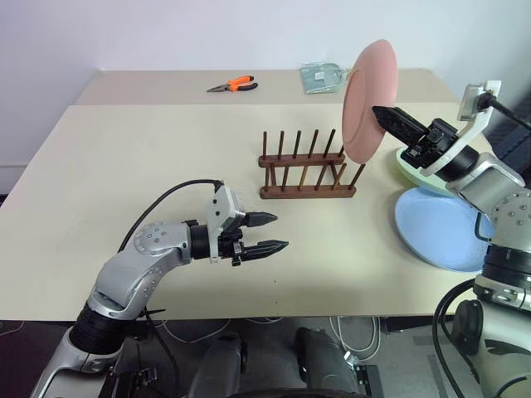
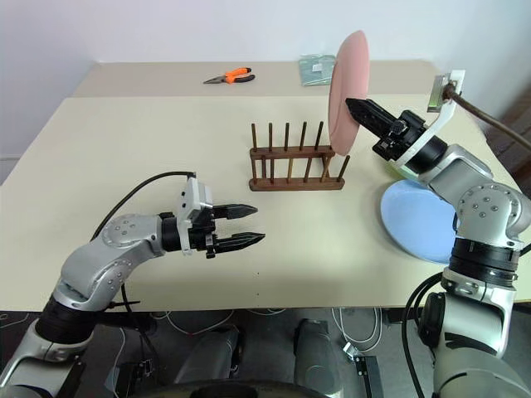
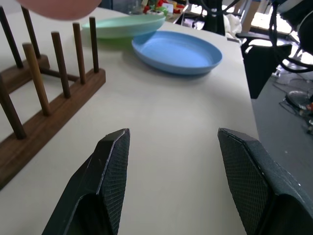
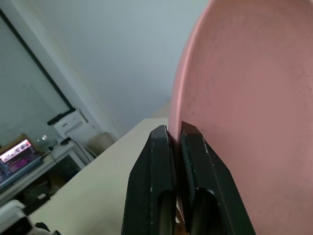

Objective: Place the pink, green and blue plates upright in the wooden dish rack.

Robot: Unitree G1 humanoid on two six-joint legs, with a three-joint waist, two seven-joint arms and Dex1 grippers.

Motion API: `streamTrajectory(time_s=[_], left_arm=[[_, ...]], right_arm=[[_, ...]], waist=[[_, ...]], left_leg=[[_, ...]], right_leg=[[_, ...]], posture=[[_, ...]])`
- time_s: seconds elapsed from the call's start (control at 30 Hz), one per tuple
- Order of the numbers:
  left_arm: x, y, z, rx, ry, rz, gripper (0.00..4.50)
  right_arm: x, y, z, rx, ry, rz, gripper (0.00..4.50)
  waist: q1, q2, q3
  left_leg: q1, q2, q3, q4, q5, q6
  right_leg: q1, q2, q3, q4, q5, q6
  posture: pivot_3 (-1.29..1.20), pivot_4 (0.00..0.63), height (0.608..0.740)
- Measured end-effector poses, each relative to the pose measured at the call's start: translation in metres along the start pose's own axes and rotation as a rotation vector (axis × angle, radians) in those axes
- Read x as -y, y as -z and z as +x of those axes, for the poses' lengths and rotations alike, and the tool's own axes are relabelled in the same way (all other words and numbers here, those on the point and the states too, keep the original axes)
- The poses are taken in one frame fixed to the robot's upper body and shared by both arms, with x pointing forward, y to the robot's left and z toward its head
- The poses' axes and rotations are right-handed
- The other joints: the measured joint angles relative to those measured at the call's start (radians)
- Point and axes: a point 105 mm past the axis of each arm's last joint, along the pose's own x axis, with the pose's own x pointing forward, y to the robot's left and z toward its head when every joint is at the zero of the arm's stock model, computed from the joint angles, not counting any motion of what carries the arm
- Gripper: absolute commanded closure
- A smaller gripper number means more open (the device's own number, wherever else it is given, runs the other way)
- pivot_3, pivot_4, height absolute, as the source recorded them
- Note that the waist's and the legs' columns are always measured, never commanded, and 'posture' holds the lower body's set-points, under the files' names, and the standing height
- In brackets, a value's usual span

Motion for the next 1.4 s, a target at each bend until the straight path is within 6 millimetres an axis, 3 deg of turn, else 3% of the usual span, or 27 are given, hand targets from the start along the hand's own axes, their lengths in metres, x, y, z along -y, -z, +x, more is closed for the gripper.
streamTrajectory(time_s=[0.37, 0.73, 0.87, 0.93, 1.1, 1.2, 1.3, 1.4], left_arm=[[0.001, 0.009, 0.000, -0.001, -0.010, -0.004, 1.59], [0.003, 0.009, 0.003, 0.005, -0.002, -0.004, 1.59], [0.003, 0.009, 0.003, 0.005, -0.003, -0.004, 1.53], [0.003, 0.009, 0.004, 0.004, -0.009, -0.002, 1.53], [0.002, 0.008, 0.004, 0.003, -0.025, 0.000, 1.53], [0.005, 0.005, 0.004, 0.003, -0.018, 0.011, 1.53], [0.004, 0.006, 0.003, -0.007, -0.021, 0.010, 1.53], [0.003, 0.004, 0.004, -0.002, -0.014, 0.015, 1.53]], right_arm=[[-0.013, 0.000, -0.003, -0.012, -0.064, 0.014, 4.50], [0.023, 0.009, -0.011, -0.020, 0.052, 0.088, 4.50], [0.028, 0.012, -0.009, -0.051, 0.067, 0.057, 3.10], [0.035, 0.010, -0.010, -0.064, 0.118, -0.024, 2.09], [0.041, -0.018, -0.024, -0.087, 0.236, -0.311, 2.09], [0.053, -0.028, -0.056, -0.209, 0.372, -0.554, 2.09], [0.071, -0.018, -0.089, -0.451, 0.488, -0.792, 2.09], [0.089, 0.012, -0.112, -0.730, 0.477, -0.992, 2.09]], waist=[[0.000, 0.000, 0.000], [-0.001, 0.001, 0.000], [-0.001, 0.001, 0.000], [-0.001, 0.001, 0.001], [0.003, 0.002, 0.001], [0.009, 0.002, 0.001], [0.008, 0.002, 0.001], [-0.008, 0.003, 0.001]], left_leg=[[0.000, 0.000, 0.000, 0.000, 0.000, 0.000], [0.000, 0.000, 0.000, 0.000, 0.000, 0.000], [0.000, 0.000, 0.000, 0.000, 0.000, 0.000], [0.000, 0.000, 0.000, 0.000, 0.000, 0.000], [0.000, 0.000, 0.000, 0.000, 0.000, 0.000], [-0.001, -0.001, 0.000, 0.000, 0.000, 0.001], [0.000, -0.001, 0.002, 0.000, 0.000, 0.001], [0.002, 0.000, 0.004, 0.001, 0.000, 0.001]], right_leg=[[0.000, 0.000, 0.000, 0.000, 0.000, 0.000], [0.000, 0.000, 0.000, 0.000, 0.001, 0.001], [0.000, 0.000, 0.000, 0.000, 0.001, 0.001], [0.000, 0.000, 0.000, 0.000, 0.001, 0.002], [0.000, 0.000, 0.000, 0.000, 0.001, 0.003], [0.000, -0.001, 0.000, 0.000, 0.000, 0.004], [0.000, -0.001, 0.000, 0.000, -0.002, 0.003], [0.001, -0.001, 0.001, 0.001, -0.003, 0.004]], posture=[[0.00, 0.150, 0.740], [0.00, 0.150, 0.740], [0.00, 0.150, 0.740], [0.00, 0.150, 0.740], [0.00, 0.150, 0.740], [0.00, 0.150, 0.740], [0.00, 0.150, 0.740], [0.00, 0.150, 0.740]])
